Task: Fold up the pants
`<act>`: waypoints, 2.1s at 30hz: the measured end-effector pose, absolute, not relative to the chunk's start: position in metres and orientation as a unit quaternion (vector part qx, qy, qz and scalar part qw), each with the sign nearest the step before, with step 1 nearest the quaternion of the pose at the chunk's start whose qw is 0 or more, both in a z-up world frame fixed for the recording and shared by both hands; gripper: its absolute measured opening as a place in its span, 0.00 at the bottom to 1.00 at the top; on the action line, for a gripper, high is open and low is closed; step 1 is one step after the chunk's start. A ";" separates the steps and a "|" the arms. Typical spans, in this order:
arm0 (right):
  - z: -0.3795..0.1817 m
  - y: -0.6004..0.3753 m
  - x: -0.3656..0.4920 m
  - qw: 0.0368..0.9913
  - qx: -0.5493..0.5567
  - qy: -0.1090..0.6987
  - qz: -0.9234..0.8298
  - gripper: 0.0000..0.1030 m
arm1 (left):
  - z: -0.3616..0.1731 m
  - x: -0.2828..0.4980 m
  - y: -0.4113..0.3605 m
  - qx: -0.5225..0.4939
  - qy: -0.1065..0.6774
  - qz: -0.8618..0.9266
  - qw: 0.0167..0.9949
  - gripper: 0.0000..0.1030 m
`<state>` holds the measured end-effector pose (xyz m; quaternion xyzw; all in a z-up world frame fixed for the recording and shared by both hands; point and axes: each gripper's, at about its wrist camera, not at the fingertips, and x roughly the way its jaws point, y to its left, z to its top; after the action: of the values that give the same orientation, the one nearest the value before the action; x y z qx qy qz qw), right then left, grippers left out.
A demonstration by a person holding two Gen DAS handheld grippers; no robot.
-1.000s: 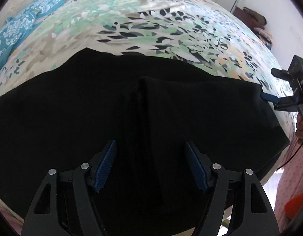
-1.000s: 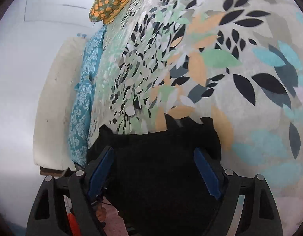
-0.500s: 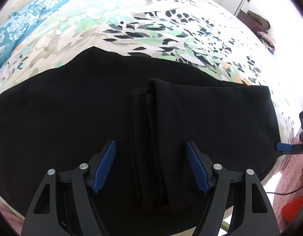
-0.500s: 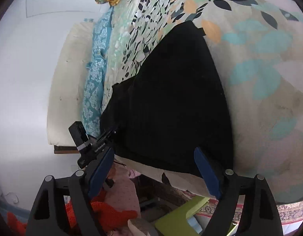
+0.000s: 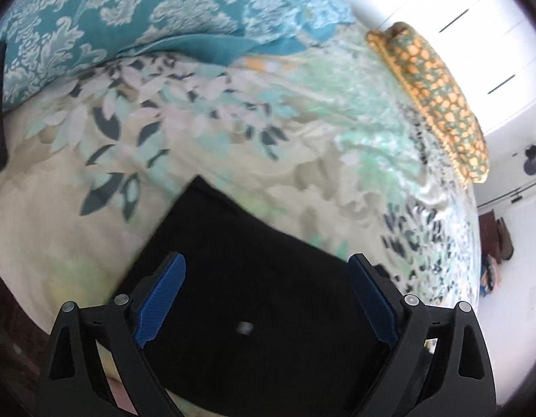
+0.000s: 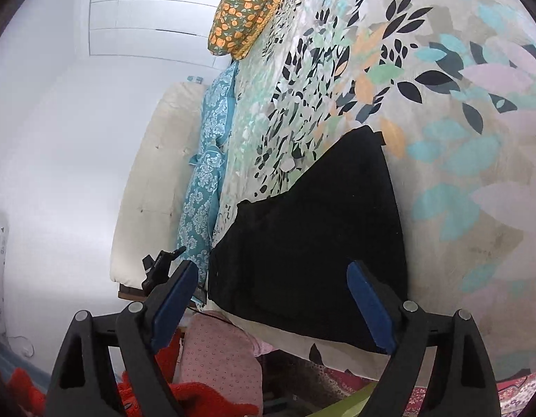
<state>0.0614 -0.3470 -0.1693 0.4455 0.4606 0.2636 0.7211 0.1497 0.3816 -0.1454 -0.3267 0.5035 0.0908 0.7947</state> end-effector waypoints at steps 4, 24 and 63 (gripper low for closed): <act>-0.170 -0.338 0.067 0.722 0.439 0.464 0.265 0.85 | -0.183 0.148 0.418 -0.315 0.552 0.121 0.762 0.92; -0.172 -0.331 0.068 0.729 0.420 0.472 0.263 0.85 | -0.146 0.124 0.364 -0.323 0.545 0.086 0.769 0.10; -0.172 -0.167 0.122 0.702 0.286 0.537 0.371 0.85 | -0.144 0.093 0.249 -0.262 0.409 0.162 0.859 0.72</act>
<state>0.1225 -0.1668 -0.1716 0.2863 0.5368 0.3707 0.7017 0.0934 0.2491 -0.1441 -0.2620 0.4089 0.1625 0.8589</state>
